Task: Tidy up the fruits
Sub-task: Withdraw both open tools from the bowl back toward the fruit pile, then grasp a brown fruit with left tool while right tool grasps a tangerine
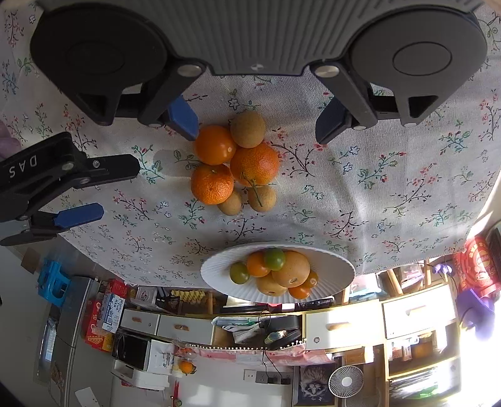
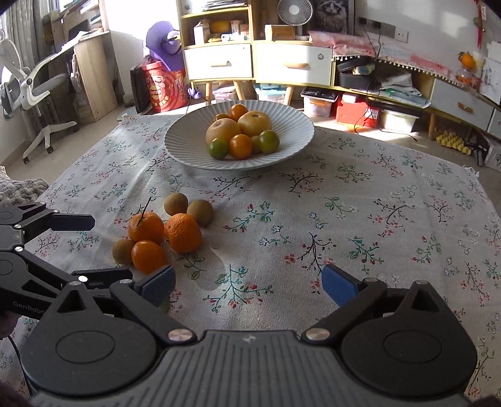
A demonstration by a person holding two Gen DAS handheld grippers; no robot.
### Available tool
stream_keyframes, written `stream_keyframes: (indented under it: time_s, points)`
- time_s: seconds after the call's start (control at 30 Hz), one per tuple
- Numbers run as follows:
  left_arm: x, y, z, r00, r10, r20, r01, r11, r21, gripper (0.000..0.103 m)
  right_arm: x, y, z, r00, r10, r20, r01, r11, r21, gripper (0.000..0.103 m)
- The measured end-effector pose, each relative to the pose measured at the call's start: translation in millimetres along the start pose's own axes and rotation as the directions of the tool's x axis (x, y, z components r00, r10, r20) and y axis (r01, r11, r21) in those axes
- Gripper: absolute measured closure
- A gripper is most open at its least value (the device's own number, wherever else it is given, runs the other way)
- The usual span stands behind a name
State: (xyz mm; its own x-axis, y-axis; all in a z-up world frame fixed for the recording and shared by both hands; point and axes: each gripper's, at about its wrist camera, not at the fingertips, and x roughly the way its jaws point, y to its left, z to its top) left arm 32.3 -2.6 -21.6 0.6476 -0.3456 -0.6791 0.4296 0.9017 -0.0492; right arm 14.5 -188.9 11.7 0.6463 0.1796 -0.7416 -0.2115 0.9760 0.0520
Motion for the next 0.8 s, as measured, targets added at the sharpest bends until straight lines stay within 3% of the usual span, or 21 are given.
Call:
stream_keyframes:
  time_s: [0.33, 0.47, 0.53, 0.8]
  points:
    - [3, -4, 2, 0.997, -0.081, -0.007, 0.081, 0.997, 0.015, 0.067, 4, 11, -7, 1.000, 0.009, -0.016, -0.010, 0.998, -0.060, 0.003]
    - [1, -5, 3, 0.997, -0.077, -0.008, 0.078, 0.996, 0.032, 0.078, 7, 17, -8, 1.000, 0.017, -0.022, -0.018, 0.996, -0.085, 0.003]
    - [1, -3, 4, 0.997, -0.069, -0.015, 0.070, 0.997, 0.033, 0.090, 8, 21, -8, 1.000, 0.020, -0.024, -0.022, 0.995, -0.095, 0.003]
    - [-6, 3, 5, 0.999, -0.005, -0.035, 0.007, 0.998, 0.062, 0.090, 9, 36, -8, 0.999, 0.048, -0.005, -0.048, 0.990, -0.134, 0.006]
